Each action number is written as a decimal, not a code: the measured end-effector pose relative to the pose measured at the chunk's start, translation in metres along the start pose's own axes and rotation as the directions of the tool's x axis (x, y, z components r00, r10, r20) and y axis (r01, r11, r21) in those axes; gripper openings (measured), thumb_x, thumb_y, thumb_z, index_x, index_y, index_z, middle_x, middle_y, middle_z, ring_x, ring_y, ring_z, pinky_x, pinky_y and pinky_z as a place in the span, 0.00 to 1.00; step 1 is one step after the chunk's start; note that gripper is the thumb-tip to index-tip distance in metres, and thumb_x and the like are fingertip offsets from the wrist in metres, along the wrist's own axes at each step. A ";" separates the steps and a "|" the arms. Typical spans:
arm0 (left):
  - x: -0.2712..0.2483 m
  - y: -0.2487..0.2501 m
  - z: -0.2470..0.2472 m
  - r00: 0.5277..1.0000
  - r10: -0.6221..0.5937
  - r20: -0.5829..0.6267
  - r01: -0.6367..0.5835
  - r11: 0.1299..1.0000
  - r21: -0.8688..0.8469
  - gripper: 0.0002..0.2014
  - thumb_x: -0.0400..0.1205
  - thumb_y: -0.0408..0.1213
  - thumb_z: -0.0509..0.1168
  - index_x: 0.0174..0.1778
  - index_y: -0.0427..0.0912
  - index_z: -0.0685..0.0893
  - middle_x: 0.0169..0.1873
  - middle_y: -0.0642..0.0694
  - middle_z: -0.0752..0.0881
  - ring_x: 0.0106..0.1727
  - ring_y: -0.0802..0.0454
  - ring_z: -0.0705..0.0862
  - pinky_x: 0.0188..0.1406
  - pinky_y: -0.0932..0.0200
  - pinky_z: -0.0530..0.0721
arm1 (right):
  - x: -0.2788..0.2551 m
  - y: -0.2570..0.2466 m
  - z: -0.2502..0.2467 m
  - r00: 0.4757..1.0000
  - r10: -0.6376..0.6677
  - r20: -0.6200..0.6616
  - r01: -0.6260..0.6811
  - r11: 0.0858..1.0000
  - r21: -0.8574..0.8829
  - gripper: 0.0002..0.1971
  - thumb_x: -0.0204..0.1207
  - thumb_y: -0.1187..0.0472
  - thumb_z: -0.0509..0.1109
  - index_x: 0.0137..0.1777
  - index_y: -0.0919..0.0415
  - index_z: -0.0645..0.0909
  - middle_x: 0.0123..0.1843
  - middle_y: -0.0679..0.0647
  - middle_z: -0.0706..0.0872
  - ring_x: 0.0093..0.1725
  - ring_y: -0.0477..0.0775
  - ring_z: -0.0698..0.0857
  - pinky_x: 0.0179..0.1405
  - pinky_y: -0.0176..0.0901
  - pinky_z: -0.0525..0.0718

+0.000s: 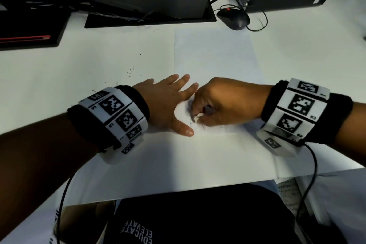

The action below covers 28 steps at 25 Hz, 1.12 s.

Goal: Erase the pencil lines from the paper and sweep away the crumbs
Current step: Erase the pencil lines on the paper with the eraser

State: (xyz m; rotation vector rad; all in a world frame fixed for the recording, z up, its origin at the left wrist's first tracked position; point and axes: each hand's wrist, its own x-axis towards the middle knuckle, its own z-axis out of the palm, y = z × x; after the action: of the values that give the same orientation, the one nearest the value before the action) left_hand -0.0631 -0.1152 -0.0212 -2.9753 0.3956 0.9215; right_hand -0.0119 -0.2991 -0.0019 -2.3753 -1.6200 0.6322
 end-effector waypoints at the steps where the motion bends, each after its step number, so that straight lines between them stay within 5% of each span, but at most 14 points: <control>1: 0.000 0.000 0.000 1.000 0.000 0.001 0.000 1.000 0.004 0.58 0.66 0.80 0.61 0.85 0.66 0.37 0.85 0.56 0.32 0.86 0.54 0.34 0.84 0.34 0.49 | 0.000 0.002 -0.002 0.999 0.026 -0.022 -0.026 1.000 0.000 0.07 0.74 0.56 0.71 0.48 0.54 0.89 0.42 0.49 0.89 0.39 0.47 0.84 0.43 0.42 0.82; 10: 0.000 0.003 -0.002 1.000 -0.004 0.005 0.004 1.000 0.008 0.58 0.67 0.80 0.61 0.85 0.64 0.34 0.85 0.56 0.31 0.86 0.54 0.34 0.83 0.35 0.49 | -0.003 0.002 -0.003 0.998 0.033 -0.047 -0.034 0.999 -0.016 0.06 0.74 0.57 0.71 0.47 0.55 0.88 0.41 0.50 0.88 0.37 0.47 0.83 0.40 0.43 0.81; 13: -0.001 0.003 -0.002 1.000 -0.011 0.014 0.010 1.000 0.026 0.60 0.66 0.80 0.60 0.85 0.63 0.31 0.85 0.56 0.31 0.86 0.54 0.34 0.83 0.36 0.49 | -0.008 0.002 -0.001 1.000 0.019 0.002 -0.019 0.999 0.027 0.06 0.76 0.57 0.70 0.47 0.54 0.88 0.42 0.48 0.88 0.38 0.44 0.83 0.39 0.35 0.79; 15: -0.001 0.004 -0.005 1.000 -0.016 0.013 0.015 0.998 0.061 0.60 0.67 0.80 0.59 0.85 0.60 0.31 0.86 0.55 0.31 0.87 0.54 0.35 0.84 0.37 0.48 | -0.015 0.011 -0.005 0.993 0.082 -0.081 -0.076 0.994 0.079 0.06 0.78 0.58 0.71 0.50 0.53 0.89 0.45 0.43 0.87 0.40 0.39 0.82 0.44 0.33 0.80; 20: 0.004 0.020 -0.013 0.996 0.052 -0.067 -0.047 0.995 0.084 0.58 0.70 0.77 0.61 0.88 0.48 0.44 0.87 0.50 0.38 0.87 0.55 0.40 0.85 0.40 0.52 | -0.022 0.027 -0.003 0.972 0.163 -0.171 -0.138 0.979 0.151 0.06 0.76 0.60 0.74 0.51 0.52 0.89 0.48 0.43 0.87 0.43 0.37 0.82 0.51 0.38 0.82; 24: 0.012 0.026 -0.011 0.993 0.115 -0.018 -0.114 0.992 0.061 0.52 0.72 0.75 0.60 0.87 0.60 0.44 0.87 0.52 0.35 0.87 0.53 0.36 0.85 0.37 0.51 | -0.023 0.020 0.001 0.970 0.171 -0.174 -0.160 0.984 0.076 0.07 0.75 0.59 0.74 0.52 0.51 0.89 0.47 0.45 0.90 0.45 0.45 0.86 0.48 0.41 0.83; 28: 0.012 0.026 -0.013 0.996 0.087 0.011 -0.088 0.995 0.048 0.49 0.72 0.76 0.60 0.86 0.64 0.49 0.86 0.52 0.32 0.87 0.52 0.34 0.85 0.37 0.48 | -0.025 0.001 0.011 0.994 -0.003 -0.109 0.003 1.000 -0.006 0.06 0.75 0.60 0.71 0.47 0.52 0.89 0.44 0.45 0.90 0.41 0.47 0.85 0.42 0.41 0.81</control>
State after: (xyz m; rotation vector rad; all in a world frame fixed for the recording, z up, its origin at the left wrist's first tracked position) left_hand -0.0529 -0.1443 -0.0154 -2.9306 0.5438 0.9181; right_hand -0.0234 -0.3233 -0.0065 -2.3665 -1.5815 0.4886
